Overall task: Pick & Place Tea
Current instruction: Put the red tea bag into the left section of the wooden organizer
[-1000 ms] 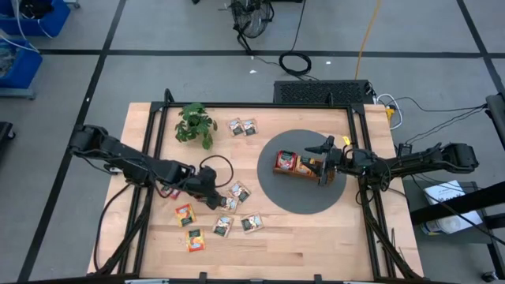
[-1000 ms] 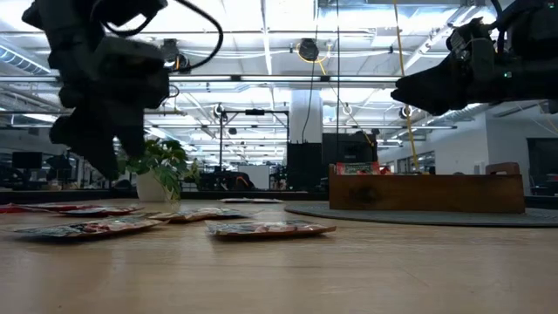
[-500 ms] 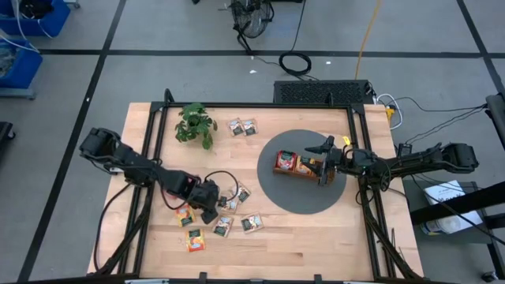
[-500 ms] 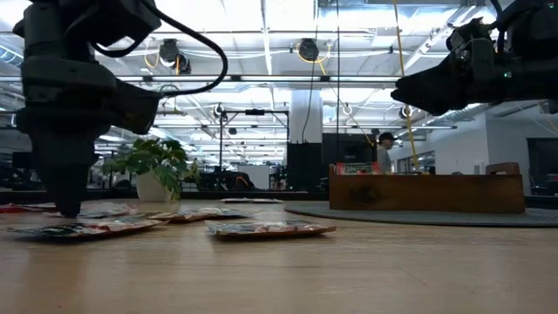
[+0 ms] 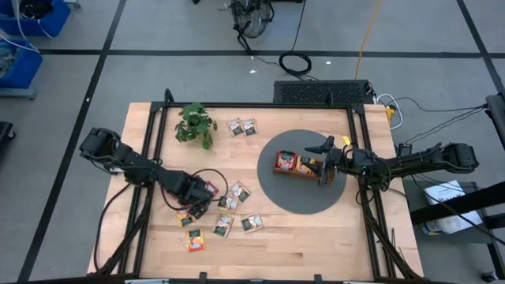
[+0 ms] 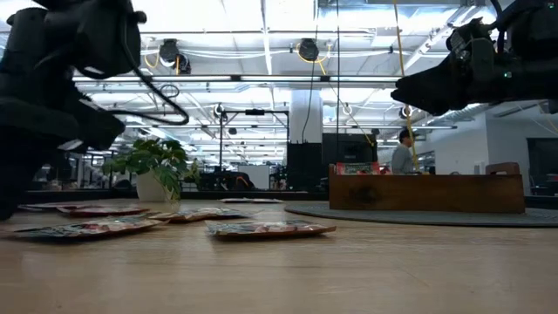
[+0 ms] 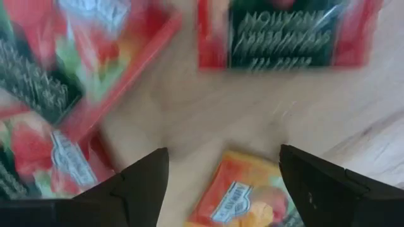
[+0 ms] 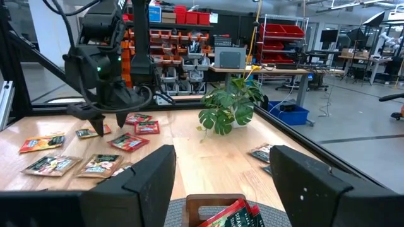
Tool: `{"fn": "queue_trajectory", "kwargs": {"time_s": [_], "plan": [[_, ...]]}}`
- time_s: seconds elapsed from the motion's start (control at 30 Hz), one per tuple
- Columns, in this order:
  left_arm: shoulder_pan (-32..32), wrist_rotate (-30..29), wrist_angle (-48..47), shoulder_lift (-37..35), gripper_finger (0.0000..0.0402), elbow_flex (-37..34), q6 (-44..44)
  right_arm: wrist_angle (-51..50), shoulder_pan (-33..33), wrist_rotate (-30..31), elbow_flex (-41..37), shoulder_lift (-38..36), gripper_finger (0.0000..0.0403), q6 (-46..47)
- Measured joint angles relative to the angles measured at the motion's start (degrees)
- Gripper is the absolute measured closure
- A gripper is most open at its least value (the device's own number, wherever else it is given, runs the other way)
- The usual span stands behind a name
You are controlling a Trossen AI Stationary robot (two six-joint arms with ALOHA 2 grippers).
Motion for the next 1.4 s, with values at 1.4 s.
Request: {"fn": "queue_trajectory", "kwargs": {"time_s": [1.4], "plan": [[0.58,-9.4,22.59,0.16,0.0105,3.21,9.53,-0.44,0.0,-0.02,0.0,0.0,0.0165,0.0]]}}
